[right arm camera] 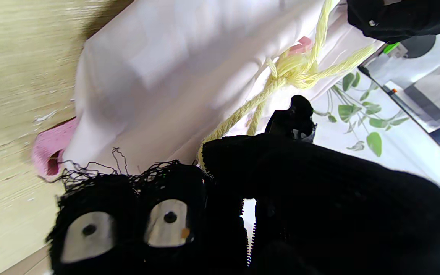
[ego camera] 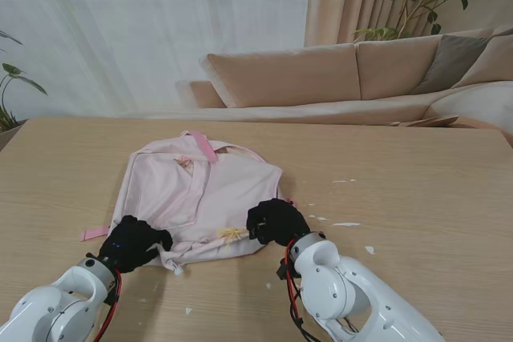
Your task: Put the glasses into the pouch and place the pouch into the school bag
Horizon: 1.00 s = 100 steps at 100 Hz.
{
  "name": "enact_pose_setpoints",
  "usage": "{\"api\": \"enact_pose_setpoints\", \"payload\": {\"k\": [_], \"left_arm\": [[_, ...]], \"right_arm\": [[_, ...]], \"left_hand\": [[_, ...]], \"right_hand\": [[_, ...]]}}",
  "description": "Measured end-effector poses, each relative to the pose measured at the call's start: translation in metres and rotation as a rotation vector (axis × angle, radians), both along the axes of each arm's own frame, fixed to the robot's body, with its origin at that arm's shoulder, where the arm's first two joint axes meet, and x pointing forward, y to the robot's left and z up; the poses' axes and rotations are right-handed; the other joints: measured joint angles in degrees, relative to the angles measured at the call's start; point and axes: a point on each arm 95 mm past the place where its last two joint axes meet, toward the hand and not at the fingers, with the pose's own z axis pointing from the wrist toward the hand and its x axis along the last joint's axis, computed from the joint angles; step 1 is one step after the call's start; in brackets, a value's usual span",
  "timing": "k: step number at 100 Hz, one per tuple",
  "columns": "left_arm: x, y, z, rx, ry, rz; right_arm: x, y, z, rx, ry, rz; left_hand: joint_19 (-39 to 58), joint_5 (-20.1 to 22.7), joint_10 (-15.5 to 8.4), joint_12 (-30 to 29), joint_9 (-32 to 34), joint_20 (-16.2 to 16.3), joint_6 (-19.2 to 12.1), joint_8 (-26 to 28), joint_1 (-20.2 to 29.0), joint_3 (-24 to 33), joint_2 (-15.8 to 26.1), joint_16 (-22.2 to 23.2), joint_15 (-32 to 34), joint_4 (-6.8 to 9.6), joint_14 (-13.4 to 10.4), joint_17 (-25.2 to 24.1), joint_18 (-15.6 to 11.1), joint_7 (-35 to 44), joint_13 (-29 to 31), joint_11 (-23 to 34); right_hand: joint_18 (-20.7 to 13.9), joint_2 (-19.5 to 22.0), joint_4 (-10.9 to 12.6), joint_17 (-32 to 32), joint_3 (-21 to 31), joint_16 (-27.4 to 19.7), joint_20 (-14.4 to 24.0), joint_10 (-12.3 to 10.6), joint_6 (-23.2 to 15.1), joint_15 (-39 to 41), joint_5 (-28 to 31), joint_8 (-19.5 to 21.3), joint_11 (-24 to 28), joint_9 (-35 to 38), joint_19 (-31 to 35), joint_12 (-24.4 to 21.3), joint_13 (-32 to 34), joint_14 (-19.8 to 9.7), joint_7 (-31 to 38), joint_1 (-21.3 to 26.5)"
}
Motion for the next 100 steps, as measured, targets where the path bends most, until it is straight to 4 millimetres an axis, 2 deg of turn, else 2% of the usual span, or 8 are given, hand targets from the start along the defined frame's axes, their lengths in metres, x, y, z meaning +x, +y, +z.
{"api": "enact_pose_setpoints", "payload": {"k": [30,71,92,97,100], "left_arm": [[0.001,0.004,0.002,0.009,-0.003,0.008],[0.007,0.014,0.0,0.019,-0.01,0.05],[0.009,0.016,0.0,0.014,-0.012,0.068],[0.009,0.017,0.001,-0.002,-0.01,0.074],[0.008,0.018,0.001,-0.012,-0.01,0.076]], "right_arm": [[0.004,-0.017,0.005,-0.046,-0.019,-0.073],[0.017,-0.057,0.017,-0.091,-0.037,-0.219],[0.022,-0.066,0.016,-0.09,-0.035,-0.254],[0.022,-0.066,0.016,-0.083,-0.032,-0.252],[0.022,-0.066,0.016,-0.079,-0.031,-0.25]], "left_hand": [[0.4,0.0,0.0,0.7,0.0,-0.1,-0.3,1.0,0.0,0.0,0.0,1.0,0.1,-0.46,0.0,0.0,0.0,0.0,0.0,0.0],[1.1,1.7,0.0,2.2,0.8,-0.7,-0.5,3.4,0.0,-0.1,-0.5,1.9,0.7,-0.94,0.0,0.0,-0.1,0.0,0.9,0.0],[1.2,1.8,0.0,2.2,1.1,-0.8,-0.5,3.9,0.0,-0.1,-0.5,2.2,0.8,-0.97,0.0,0.0,-0.6,0.0,0.9,-0.6],[1.2,1.8,0.0,2.2,1.1,-0.8,-0.5,0.5,-1.2,2.1,-1.3,-0.6,0.6,-0.97,0.0,-0.1,-0.7,0.0,0.8,-2.7],[1.2,-0.5,-0.2,1.9,0.1,-0.9,-0.6,-2.1,-3.1,4.5,-1.3,-2.5,-0.6,-0.97,0.0,-0.5,-0.9,-0.2,-0.6,-4.3]], "right_hand": [[0.0,0.3,0.0,0.0,0.0,0.1,0.0,0.0,0.0,0.0,0.0,0.7,-0.4,0.0,0.0,0.6,0.0,0.0,-0.1,0.0],[-0.1,0.4,0.7,0.1,-0.1,0.2,0.0,0.0,-0.1,0.0,0.0,1.3,-0.4,0.0,0.4,1.6,0.0,-0.1,-0.1,0.0],[-0.1,0.4,0.7,0.1,-0.1,0.8,0.0,0.0,-0.1,0.0,0.0,1.4,-0.4,0.0,0.4,1.7,0.5,-0.2,-0.1,0.0],[-0.1,0.4,0.7,0.1,-0.1,0.8,0.0,0.0,-0.1,0.0,0.0,1.4,-0.4,0.0,0.4,1.7,0.5,-0.2,-0.1,0.0],[-0.1,0.4,0.8,0.1,-0.1,0.8,0.0,0.0,-0.1,0.0,0.0,1.4,-0.4,0.0,0.4,1.8,0.5,-0.2,-0.1,0.0]]}}
